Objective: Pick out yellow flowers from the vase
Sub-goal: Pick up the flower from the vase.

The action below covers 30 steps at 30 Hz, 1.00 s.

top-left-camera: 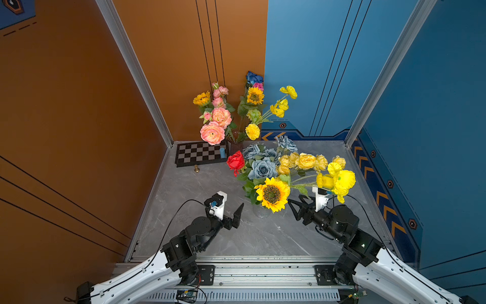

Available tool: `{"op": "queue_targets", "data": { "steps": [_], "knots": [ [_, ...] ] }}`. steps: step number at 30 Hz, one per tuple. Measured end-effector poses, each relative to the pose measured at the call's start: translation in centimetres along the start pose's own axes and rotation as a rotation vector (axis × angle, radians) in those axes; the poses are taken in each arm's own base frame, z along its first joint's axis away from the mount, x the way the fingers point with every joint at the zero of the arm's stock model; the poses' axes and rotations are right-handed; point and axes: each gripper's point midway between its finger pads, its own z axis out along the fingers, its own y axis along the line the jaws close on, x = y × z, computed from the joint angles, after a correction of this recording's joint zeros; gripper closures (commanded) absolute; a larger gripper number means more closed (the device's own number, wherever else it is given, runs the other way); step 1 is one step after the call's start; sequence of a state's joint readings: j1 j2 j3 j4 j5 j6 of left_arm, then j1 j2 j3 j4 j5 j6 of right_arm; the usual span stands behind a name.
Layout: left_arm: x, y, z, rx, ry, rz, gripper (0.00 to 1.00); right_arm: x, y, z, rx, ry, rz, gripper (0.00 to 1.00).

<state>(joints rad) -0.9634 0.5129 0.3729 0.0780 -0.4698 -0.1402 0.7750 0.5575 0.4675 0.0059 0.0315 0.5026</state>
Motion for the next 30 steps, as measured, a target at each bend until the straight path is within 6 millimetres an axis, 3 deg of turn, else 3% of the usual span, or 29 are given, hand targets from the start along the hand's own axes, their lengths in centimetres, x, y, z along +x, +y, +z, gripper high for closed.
{"op": "queue_targets", "data": {
  "steps": [10, 22, 30],
  "knots": [
    [0.3, -0.5, 0.1, 0.015, 0.012, 0.008, 0.02, -3.9, 3.3, 0.1, -0.097, -0.113, 0.011, 0.31],
    [0.7, -0.7, 0.2, 0.02, 0.024, 0.016, 0.02, -5.8, 4.5, 0.7, -0.117, -0.163, 0.006, 0.4],
    [0.7, -0.8, 0.2, 0.025, 0.024, 0.016, 0.02, -6.0, 5.2, 1.5, -0.119, -0.159, -0.004, 0.71]
  ]
}}
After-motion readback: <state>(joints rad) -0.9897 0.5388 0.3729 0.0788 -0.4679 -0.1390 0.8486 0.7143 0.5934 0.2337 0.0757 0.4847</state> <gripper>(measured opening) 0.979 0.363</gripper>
